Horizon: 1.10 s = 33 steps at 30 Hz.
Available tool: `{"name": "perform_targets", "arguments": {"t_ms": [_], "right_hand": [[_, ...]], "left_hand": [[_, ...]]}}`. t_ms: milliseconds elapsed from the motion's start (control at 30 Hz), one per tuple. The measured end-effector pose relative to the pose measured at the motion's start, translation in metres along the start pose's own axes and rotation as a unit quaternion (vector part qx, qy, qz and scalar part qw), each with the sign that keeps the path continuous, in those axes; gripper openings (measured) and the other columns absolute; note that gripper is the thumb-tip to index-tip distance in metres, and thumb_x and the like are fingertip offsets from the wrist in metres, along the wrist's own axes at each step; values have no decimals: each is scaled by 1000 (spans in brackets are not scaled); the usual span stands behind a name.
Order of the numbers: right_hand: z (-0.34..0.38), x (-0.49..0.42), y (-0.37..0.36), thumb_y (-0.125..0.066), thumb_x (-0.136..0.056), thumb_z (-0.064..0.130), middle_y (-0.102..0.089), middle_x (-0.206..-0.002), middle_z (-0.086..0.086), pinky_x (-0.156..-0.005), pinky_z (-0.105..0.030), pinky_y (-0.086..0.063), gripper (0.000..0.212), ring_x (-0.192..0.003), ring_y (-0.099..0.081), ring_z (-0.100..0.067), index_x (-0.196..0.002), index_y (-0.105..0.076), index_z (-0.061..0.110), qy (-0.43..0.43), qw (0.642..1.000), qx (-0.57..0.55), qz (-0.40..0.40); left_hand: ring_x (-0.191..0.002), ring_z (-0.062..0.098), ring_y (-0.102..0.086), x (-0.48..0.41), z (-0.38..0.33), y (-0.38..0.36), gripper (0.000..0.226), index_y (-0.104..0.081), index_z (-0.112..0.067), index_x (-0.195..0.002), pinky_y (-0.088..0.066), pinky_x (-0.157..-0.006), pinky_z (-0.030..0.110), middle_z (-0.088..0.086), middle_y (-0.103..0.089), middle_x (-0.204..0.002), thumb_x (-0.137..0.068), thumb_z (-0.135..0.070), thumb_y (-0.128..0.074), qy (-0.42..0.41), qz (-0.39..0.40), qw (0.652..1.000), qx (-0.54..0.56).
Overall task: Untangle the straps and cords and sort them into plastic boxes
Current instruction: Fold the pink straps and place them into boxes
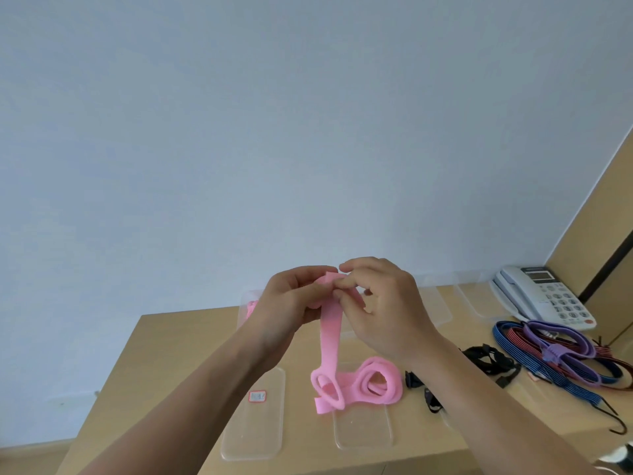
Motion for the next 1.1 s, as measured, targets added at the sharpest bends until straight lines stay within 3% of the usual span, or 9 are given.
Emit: {"name": "perform_targets", "arguments": {"t_ms": [67,167,267,333,533,633,800,967,1100], "right_hand": [[5,-3,0,-76,-80,6,-72,-96,4,-67,-29,-54,10,-90,-66,-11,-85,-77,15,-16,999,-43,5],[9,-8,1,-76,-80,8,-71,-84,10,-62,-26,-55,11,-81,-66,-8,-84,-73,17,-77,992,-95,19],[8,-8,0,-73,-81,12,-70,-87,13,-67,-18,-53,24,-82,-65,-5,-102,-70,23,-152,981,-98,73],[8,-9,-2,-70,-84,17,-71,-93,12,-71,-16,-50,29,-84,-64,-4,-113,-70,24,-156,978,-59,129],[17,-12,-11,-68,-88,20,-71,-86,13,-71,-23,-52,8,-78,-63,-6,-92,-76,20,-124,980,-38,154],[18,-11,-15,-70,-89,19,-71,-83,12,-71,-25,-53,5,-77,-65,-8,-90,-74,21,-140,980,-63,126],[17,-8,-19,-73,-85,11,-68,-79,14,-64,-14,-48,10,-72,-62,-5,-88,-73,20,-174,978,-91,66],[15,-3,-27,-70,-85,8,-70,-78,8,-58,-15,-49,15,-68,-63,-10,-83,-71,23,-212,968,-131,33],[13,1,-33,-70,-84,6,-69,-78,8,-54,-10,-44,19,-66,-62,-6,-82,-70,25,-222,965,-135,12]], "left_hand": [[-99,33,-73,2,1,2,23,-72,-5,-120,-56,-103,49,15,-77,-103,-101,-5,-58,6,-20,1000,-12],[-100,30,-74,6,3,2,23,-69,-11,-122,-61,-89,34,13,-78,-103,-100,-9,-64,10,-28,999,-31],[-97,24,-75,9,4,3,29,-64,-20,-126,-59,-90,35,9,-79,-106,-98,-13,-67,15,-30,998,-48],[-96,21,-75,11,5,5,29,-63,-21,-125,-58,-91,36,7,-79,-106,-98,-14,-68,18,-27,998,-63],[-93,17,-77,13,14,19,48,-57,-21,-130,-59,-76,24,6,-80,-104,-87,-24,-76,42,-22,999,16],[-104,26,-76,15,23,24,58,-59,-13,-132,-61,-84,32,12,-78,-111,-80,-31,-78,64,-34,992,106],[-111,32,-73,20,33,20,42,-79,-11,-112,-59,-94,39,18,-76,-117,-93,-46,-67,81,-45,980,176],[-97,31,-77,26,41,14,60,-81,-9,-105,-58,-81,37,19,-78,-110,-88,-62,-61,134,-89,966,204],[-100,29,-74,31,46,14,33,-82,-17,-104,-59,-92,38,14,-78,-111,-86,-38,-66,102,-44,987,116]]}}
Point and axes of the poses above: each hand's wrist, its own x-axis away from the middle knuckle, its own y-axis out of the back of the hand, z = x × y, the point moved 1 cm from there along -x, towards the middle knuckle
